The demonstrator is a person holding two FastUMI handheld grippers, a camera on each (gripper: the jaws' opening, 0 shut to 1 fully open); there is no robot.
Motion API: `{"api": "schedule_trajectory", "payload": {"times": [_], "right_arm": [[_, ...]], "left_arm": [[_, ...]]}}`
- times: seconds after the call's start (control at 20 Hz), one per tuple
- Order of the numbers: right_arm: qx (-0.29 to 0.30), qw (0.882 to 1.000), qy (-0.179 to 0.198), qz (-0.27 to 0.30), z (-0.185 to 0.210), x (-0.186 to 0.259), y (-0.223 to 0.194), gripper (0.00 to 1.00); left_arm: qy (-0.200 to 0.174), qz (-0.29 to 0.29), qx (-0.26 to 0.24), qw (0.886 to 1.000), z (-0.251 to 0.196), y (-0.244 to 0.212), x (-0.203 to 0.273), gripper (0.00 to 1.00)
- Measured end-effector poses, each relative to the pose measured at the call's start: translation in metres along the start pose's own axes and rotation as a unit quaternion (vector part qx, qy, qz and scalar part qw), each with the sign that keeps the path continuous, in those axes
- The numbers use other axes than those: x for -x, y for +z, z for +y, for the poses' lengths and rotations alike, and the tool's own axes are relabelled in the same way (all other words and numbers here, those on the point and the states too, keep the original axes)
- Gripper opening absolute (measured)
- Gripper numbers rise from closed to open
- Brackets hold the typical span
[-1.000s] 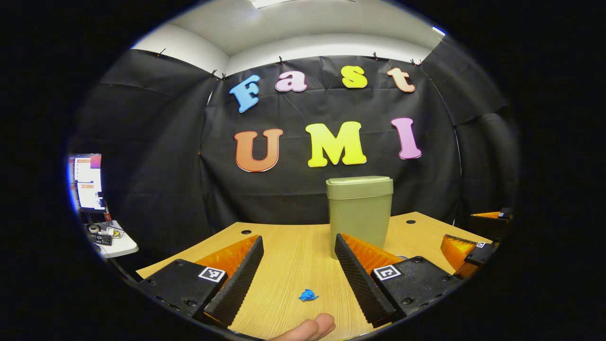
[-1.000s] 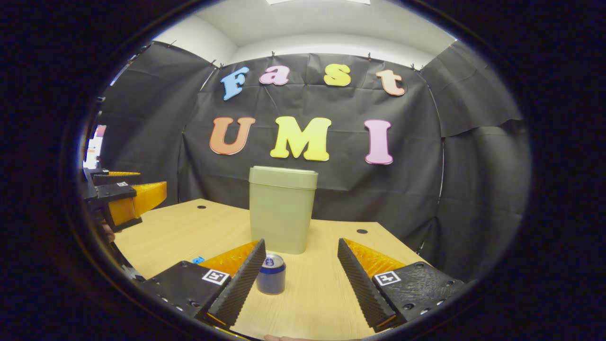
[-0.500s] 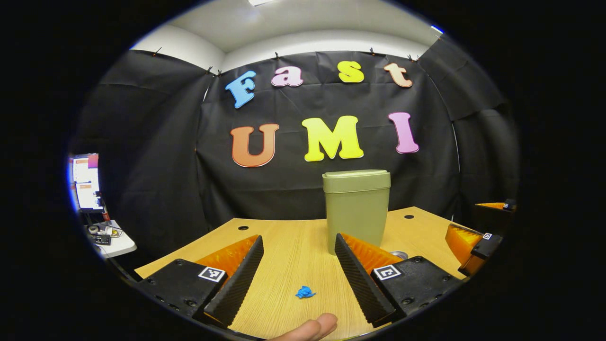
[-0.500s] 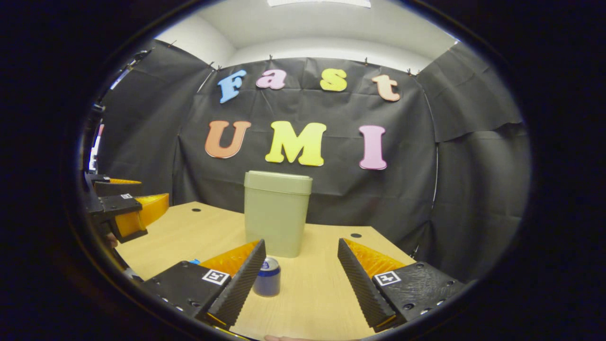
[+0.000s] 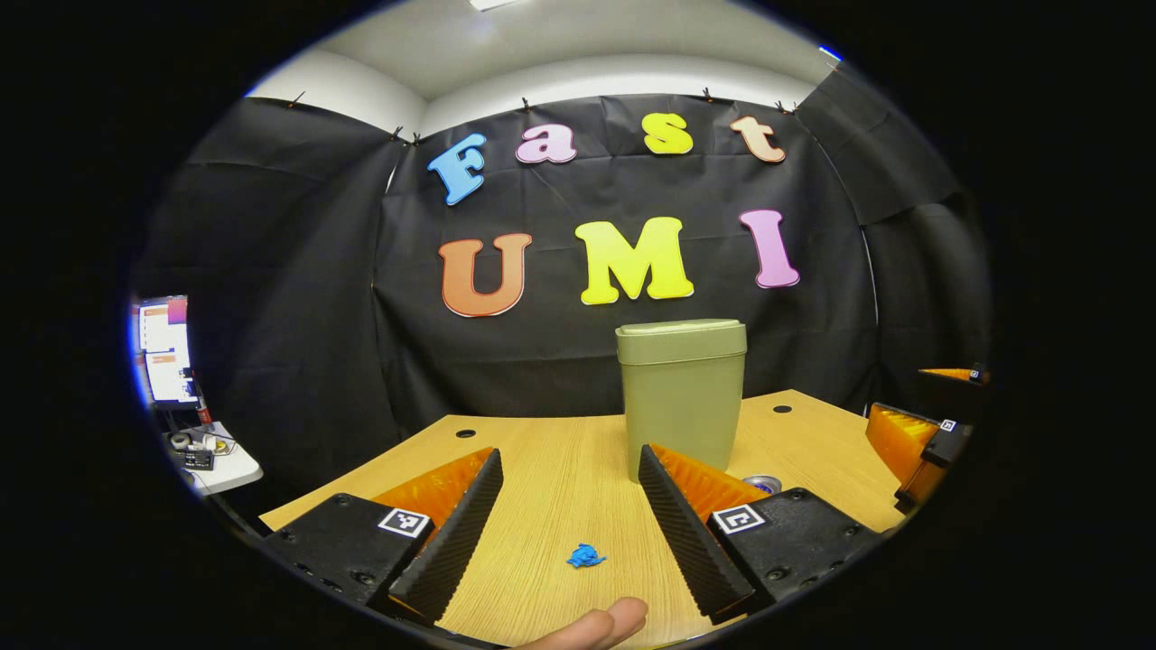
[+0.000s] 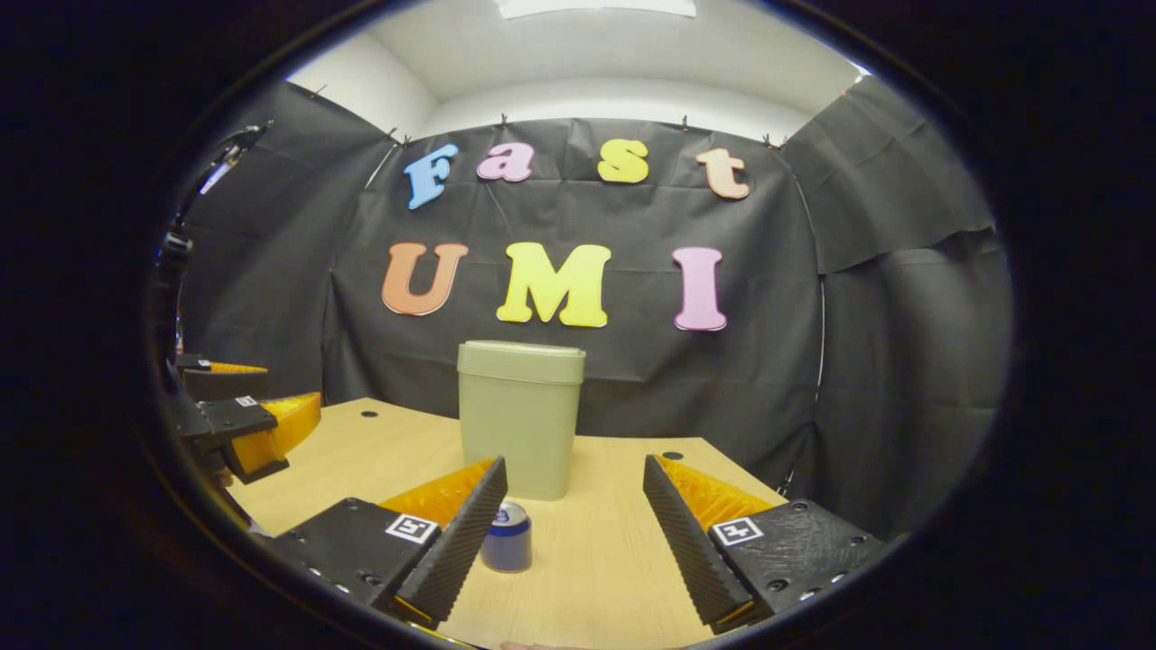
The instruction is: Press the lid of the desktop garbage bin to open it, pick up the crumpled paper on the desktop and throw it into the bin, then pick up the pop can on the desktop and drop it into the bin, and finally close the garbage bin lid.
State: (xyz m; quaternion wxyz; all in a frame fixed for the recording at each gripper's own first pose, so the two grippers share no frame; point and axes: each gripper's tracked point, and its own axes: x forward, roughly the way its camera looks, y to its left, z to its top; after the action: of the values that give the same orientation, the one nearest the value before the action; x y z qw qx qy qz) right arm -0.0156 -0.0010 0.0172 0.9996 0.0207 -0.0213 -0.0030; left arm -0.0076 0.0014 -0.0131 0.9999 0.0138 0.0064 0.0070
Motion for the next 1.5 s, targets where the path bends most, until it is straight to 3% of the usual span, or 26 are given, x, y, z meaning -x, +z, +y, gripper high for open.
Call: {"api": "schedule_trajectory", "payload": {"times": [0.2,0.25,0.3,0.5,0.55,0.6,0.65,0.95,1.15,1.2,1.3,1.4,1.5], "right_arm": [[-0.012,1.0,0.009,0.002,0.003,-0.005,0.014,0.82],[-0.014,1.0,0.013,0.004,0.006,-0.008,0.017,0.71],[-0.014,1.0,0.017,0.005,0.01,-0.01,0.021,0.72],[-0.006,1.0,0.016,0.013,0.016,-0.022,0.03,0.45],[-0.009,1.0,0.018,0.013,0.018,-0.024,0.034,0.27],[-0.016,0.999,0.025,0.014,0.025,-0.025,0.038,0.17],[-0.018,0.999,0.034,0.015,0.033,-0.027,0.042,0.01],[-0.014,0.999,0.048,0.004,0.055,-0.052,0.092,0.0],[-0.026,0.999,0.043,-0.004,0.063,-0.104,0.134,0.0],[-0.021,0.999,0.043,0.0,0.069,-0.122,0.14,0.04],[-0.016,1.0,0.024,0.009,0.069,-0.158,0.145,0.0],[-0.038,0.998,0.051,0.028,0.091,-0.191,0.137,0.0],[-0.048,0.996,0.053,0.053,0.097,-0.219,0.125,0.0]], "left_arm": [[-0.005,0.009,0.002,1.0,-0.004,-0.006,-0.003,0.98],[-0.006,0.012,0.002,1.0,-0.003,-0.007,-0.004,0.98],[-0.005,0.013,0.002,1.0,-0.002,-0.008,-0.004,0.98],[0.002,0.013,0.002,1.0,0.004,-0.007,-0.006,0.98],[0.004,0.014,0.002,1.0,0.006,-0.007,-0.006,0.98],[0.006,0.015,0.002,1.0,0.008,-0.007,-0.007,0.98],[0.008,0.015,0.002,1.0,0.011,-0.007,-0.007,0.98],[0.015,0.019,0.013,1.0,0.021,-0.007,-0.01,0.98],[0.017,0.023,0.021,0.999,0.028,-0.009,-0.014,0.98],[0.018,0.024,0.024,0.999,0.03,-0.008,-0.014,0.98],[0.019,0.028,0.026,0.999,0.033,-0.011,-0.017,0.98],[0.02,0.029,0.026,0.999,0.038,-0.01,-0.018,0.98],[0.016,0.028,0.022,0.999,0.037,-0.01,-0.02,0.98]]}}
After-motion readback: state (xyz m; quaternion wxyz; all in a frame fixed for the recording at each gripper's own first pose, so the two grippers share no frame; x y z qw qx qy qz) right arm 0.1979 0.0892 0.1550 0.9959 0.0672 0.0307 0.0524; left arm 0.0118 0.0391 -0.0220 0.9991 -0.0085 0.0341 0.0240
